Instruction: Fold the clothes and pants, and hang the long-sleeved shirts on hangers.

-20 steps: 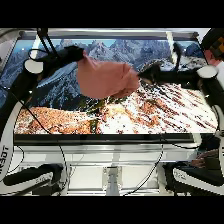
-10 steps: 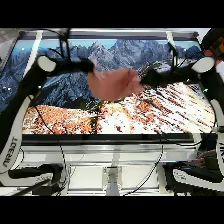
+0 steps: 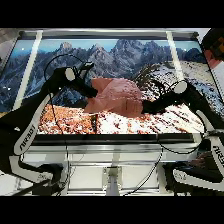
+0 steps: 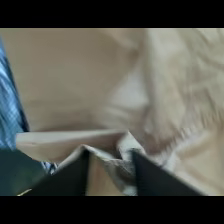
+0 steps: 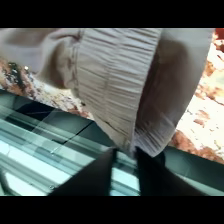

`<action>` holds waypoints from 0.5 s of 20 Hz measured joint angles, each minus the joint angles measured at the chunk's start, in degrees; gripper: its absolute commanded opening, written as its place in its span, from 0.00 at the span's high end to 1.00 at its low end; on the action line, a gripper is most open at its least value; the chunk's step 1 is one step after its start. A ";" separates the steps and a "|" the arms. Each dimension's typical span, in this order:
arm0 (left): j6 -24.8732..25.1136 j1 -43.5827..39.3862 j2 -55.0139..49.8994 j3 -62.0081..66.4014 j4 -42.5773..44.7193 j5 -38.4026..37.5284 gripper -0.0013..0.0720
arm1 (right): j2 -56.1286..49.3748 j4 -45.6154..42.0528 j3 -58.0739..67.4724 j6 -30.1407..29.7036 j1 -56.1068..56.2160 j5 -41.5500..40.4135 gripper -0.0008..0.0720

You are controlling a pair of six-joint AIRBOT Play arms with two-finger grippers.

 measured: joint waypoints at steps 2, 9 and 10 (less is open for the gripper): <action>-2.86 -0.24 0.94 0.04 0.28 4.94 0.48 | 0.00 -1.44 0.50 0.17 0.07 -0.83 0.49; -9.90 -0.48 6.88 0.07 0.33 20.48 0.91 | 0.00 -5.01 7.02 0.37 0.07 -6.34 0.83; -10.05 -0.50 7.72 0.07 -0.24 21.07 0.97 | 0.00 -5.25 8.31 0.39 0.07 -7.32 0.96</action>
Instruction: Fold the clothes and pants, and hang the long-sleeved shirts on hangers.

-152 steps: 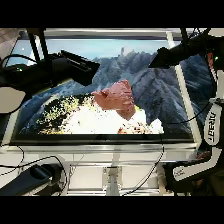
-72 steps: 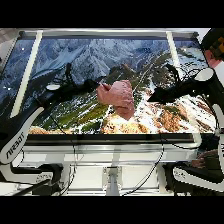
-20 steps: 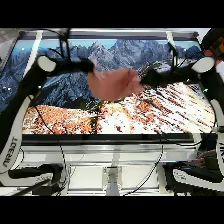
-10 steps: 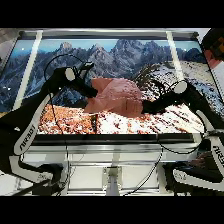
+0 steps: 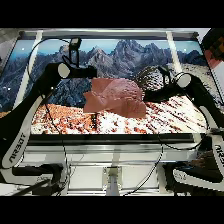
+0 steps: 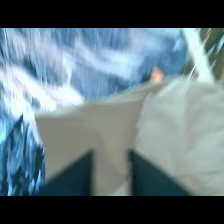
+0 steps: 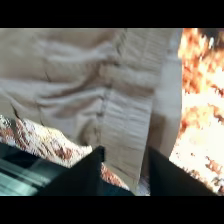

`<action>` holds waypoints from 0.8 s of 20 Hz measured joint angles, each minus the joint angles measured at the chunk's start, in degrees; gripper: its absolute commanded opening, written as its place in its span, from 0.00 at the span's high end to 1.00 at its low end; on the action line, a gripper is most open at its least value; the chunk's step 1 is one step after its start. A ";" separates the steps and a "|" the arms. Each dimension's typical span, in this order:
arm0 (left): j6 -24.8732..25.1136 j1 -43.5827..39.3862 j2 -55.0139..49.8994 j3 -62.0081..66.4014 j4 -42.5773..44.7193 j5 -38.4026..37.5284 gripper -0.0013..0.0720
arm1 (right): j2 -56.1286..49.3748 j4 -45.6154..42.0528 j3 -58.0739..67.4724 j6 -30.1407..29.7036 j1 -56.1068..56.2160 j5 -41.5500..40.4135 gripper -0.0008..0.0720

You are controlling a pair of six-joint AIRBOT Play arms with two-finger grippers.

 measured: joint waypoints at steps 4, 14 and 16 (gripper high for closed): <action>-0.57 -0.04 3.50 0.00 -2.03 -0.94 0.98 | 0.00 -0.92 2.89 0.00 0.00 -3.30 0.97; -0.92 1.55 19.34 -21.29 -3.06 -6.43 0.98 | 12.39 17.00 -17.31 -16.83 -9.57 -3.41 0.97; -1.53 2.32 23.87 -29.16 -4.07 -6.16 0.98 | 14.14 22.88 -20.24 -24.17 -13.09 1.38 0.97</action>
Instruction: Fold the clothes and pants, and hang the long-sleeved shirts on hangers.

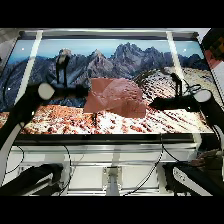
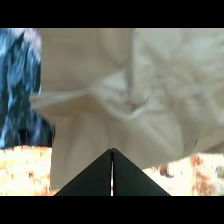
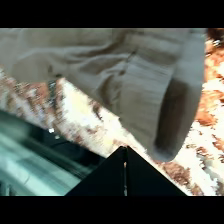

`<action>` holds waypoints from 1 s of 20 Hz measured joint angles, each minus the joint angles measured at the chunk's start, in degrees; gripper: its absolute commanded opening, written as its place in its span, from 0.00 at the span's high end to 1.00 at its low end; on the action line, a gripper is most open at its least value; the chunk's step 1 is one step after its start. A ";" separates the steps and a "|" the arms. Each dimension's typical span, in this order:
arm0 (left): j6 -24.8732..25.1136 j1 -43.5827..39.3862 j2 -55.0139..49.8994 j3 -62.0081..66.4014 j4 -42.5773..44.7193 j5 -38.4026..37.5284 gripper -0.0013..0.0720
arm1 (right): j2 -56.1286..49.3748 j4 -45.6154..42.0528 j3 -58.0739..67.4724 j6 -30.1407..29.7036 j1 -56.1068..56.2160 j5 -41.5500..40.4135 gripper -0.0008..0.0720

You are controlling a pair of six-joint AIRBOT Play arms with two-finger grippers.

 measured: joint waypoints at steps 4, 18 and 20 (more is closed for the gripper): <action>-0.42 2.43 8.24 -14.19 -2.21 2.12 0.98 | 1.36 7.02 -2.38 -12.72 -3.87 9.94 0.97; 20.98 7.19 9.03 -26.45 -20.94 11.72 0.60 | 1.84 10.58 -3.19 -20.24 -5.35 3.74 0.45; 22.67 7.54 6.73 -26.47 -26.10 12.39 0.60 | 1.84 10.62 -3.19 -20.24 -5.33 3.32 0.45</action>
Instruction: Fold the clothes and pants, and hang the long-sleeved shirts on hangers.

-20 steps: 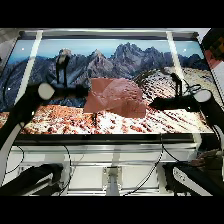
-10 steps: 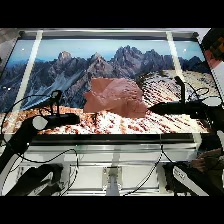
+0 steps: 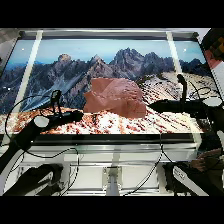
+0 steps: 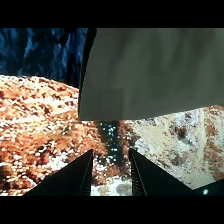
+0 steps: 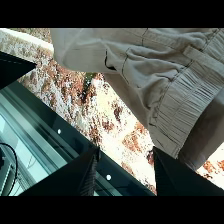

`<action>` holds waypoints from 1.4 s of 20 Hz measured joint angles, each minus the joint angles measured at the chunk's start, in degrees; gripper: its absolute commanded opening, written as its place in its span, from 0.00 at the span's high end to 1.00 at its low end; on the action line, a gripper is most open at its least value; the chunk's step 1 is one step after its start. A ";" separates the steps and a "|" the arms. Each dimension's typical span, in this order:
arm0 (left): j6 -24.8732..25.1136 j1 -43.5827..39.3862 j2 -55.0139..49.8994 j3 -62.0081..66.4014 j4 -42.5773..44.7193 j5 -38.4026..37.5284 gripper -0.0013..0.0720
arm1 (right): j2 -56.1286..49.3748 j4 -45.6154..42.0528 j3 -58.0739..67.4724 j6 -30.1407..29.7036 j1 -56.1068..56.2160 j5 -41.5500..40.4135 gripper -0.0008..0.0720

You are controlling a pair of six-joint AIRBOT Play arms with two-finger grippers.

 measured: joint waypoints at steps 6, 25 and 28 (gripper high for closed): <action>5.70 7.67 -7.26 2.08 -9.97 -2.03 0.65 | 0.00 0.02 0.00 1.11 -0.02 -0.20 0.45; 27.10 14.56 -20.61 9.40 -22.16 -22.75 0.24 | 0.00 0.02 0.00 1.51 -0.02 0.07 0.43; 29.31 14.38 -20.68 9.40 -22.49 -19.04 0.29 | 0.00 0.02 0.00 1.49 0.00 0.22 0.43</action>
